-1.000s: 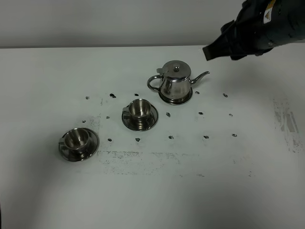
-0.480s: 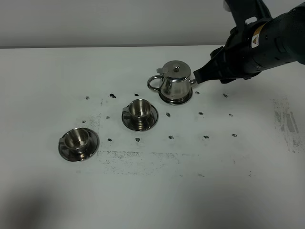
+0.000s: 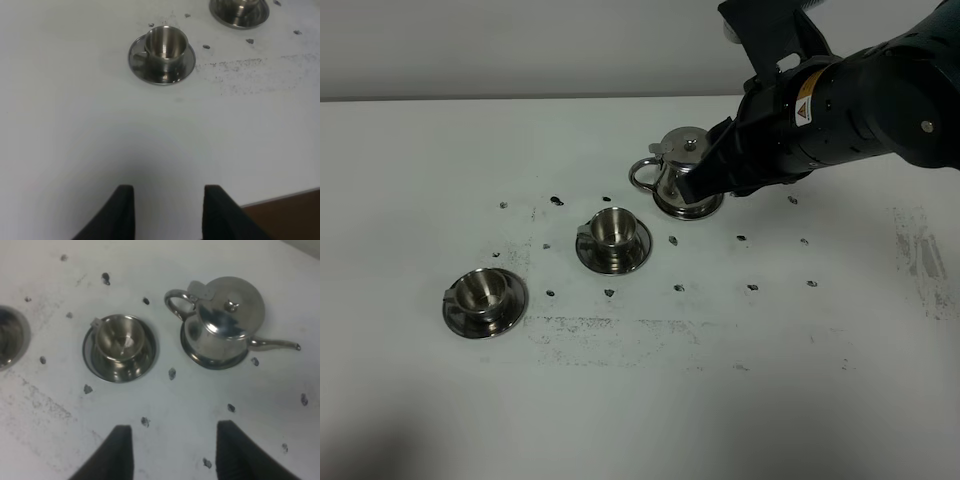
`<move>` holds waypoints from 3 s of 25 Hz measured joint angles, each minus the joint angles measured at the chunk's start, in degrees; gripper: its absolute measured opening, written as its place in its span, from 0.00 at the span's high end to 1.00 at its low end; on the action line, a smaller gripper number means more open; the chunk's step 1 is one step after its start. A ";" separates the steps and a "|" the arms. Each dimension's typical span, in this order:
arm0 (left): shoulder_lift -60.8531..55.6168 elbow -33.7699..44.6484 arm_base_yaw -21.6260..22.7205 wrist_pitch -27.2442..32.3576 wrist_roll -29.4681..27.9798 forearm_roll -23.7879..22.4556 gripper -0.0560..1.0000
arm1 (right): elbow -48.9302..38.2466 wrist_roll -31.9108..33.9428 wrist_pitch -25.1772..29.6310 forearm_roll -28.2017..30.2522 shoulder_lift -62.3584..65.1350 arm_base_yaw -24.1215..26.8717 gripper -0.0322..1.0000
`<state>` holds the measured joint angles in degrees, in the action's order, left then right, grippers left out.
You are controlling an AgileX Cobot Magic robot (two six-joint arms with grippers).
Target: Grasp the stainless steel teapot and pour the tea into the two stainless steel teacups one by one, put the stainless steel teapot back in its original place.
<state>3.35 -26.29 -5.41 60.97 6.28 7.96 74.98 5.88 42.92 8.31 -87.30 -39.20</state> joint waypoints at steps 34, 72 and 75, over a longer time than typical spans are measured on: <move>-3.55 0.05 0.56 0.24 -0.11 0.06 0.64 | 0.59 -4.22 -7.72 -1.51 -2.80 0.00 0.61; -3.55 0.05 0.56 0.34 -0.11 0.06 0.64 | 48.74 -5.88 -1.18 3.48 -47.24 -2.12 0.61; -3.55 0.05 0.56 0.34 -0.11 0.06 0.64 | 48.74 -5.88 -1.55 3.35 -48.24 -1.13 0.61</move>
<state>-0.20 -26.24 -4.85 61.31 6.17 8.01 123.72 0.00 41.37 11.66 -135.54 -40.33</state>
